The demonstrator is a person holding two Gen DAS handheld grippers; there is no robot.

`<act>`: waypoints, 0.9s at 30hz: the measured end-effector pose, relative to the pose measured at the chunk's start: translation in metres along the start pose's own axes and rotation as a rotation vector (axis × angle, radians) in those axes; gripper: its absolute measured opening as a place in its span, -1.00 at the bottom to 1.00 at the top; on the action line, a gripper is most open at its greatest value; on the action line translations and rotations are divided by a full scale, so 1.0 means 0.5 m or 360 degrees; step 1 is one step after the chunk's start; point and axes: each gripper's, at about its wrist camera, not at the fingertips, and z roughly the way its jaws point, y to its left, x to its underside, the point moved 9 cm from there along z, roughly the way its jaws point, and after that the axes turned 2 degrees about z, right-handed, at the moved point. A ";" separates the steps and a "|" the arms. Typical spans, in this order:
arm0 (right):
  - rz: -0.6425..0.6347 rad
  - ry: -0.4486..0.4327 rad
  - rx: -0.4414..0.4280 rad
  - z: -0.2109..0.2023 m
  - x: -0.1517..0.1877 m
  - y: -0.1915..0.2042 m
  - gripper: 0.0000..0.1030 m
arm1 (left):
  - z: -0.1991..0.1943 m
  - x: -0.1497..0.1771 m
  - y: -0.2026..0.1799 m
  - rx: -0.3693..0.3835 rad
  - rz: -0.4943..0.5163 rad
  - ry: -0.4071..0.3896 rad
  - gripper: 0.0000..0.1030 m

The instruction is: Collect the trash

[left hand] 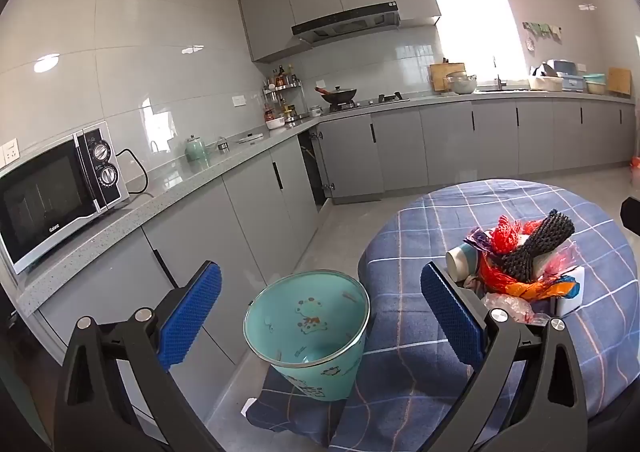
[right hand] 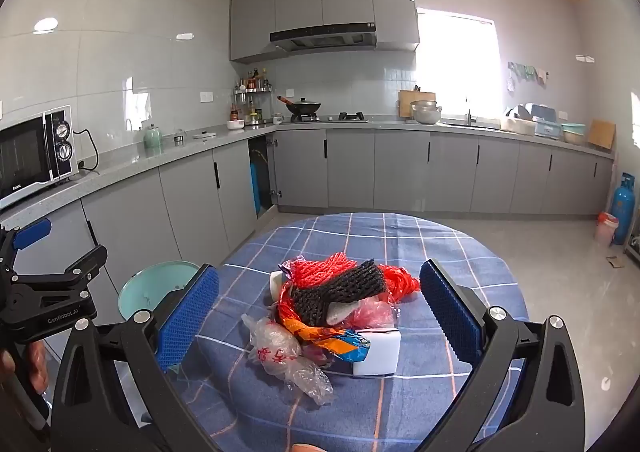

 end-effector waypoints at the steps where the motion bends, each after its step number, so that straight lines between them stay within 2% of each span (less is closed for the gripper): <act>1: 0.0001 0.0001 0.0001 0.001 0.000 0.000 0.92 | -0.001 0.000 0.002 -0.0002 -0.0001 0.0000 0.90; 27: 0.0008 0.0001 -0.0006 0.002 0.004 0.003 0.92 | -0.015 -0.012 0.002 -0.0039 0.0040 -0.0044 0.90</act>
